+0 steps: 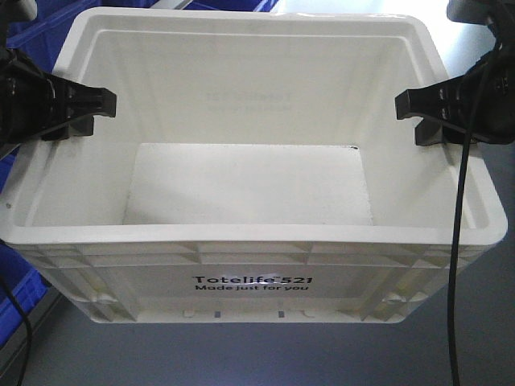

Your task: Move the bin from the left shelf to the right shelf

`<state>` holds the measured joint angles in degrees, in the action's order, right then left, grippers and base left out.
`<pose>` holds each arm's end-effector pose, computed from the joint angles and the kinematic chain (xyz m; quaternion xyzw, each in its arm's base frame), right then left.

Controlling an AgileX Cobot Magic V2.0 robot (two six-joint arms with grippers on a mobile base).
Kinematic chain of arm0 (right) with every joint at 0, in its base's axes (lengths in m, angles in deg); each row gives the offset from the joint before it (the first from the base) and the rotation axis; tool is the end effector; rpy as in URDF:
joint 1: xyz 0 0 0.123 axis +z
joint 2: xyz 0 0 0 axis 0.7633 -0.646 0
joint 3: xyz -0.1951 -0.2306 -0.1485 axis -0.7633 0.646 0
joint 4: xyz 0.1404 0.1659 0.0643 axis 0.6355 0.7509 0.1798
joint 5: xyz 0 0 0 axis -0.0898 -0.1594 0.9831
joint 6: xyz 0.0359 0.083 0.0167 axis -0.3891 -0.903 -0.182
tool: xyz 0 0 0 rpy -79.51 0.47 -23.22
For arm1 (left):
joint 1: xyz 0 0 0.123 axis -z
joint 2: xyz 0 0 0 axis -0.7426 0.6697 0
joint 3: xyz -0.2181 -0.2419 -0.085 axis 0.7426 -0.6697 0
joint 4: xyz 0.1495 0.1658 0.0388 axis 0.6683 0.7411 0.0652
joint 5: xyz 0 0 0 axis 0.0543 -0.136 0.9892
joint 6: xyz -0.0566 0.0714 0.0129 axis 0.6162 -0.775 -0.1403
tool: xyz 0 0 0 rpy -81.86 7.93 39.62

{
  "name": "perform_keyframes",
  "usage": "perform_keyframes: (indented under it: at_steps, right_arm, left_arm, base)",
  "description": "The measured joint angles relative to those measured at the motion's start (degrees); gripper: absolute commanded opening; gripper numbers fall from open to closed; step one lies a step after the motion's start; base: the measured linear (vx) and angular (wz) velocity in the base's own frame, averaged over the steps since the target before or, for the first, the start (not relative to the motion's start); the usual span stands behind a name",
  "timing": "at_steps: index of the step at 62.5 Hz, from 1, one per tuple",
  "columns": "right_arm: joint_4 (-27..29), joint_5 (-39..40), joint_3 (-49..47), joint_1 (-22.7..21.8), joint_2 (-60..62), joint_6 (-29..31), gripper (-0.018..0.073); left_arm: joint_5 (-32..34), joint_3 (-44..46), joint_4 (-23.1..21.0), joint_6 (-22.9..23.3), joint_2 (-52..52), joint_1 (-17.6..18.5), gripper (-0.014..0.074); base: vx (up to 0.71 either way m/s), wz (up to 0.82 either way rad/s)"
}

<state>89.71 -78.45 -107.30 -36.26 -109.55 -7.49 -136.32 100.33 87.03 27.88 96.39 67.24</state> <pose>0.2281 0.0572 0.4389 -0.0340 0.9495 0.0751 0.3027 0.2216 -0.0711 0.4414 0.0239 0.9342 -0.0745 0.3480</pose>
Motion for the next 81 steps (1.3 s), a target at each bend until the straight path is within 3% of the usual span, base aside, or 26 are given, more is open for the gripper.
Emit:
perform_keyframes:
  at_steps: [81]
  right_arm:
    - [0.0, 0.0, 0.0, 0.0, 0.0, -0.04, -0.0008]
  left_arm:
    - [0.0, 0.0, 0.0, -0.01, 0.0, 0.0, 0.0056]
  base:
    - [0.15, -0.25]
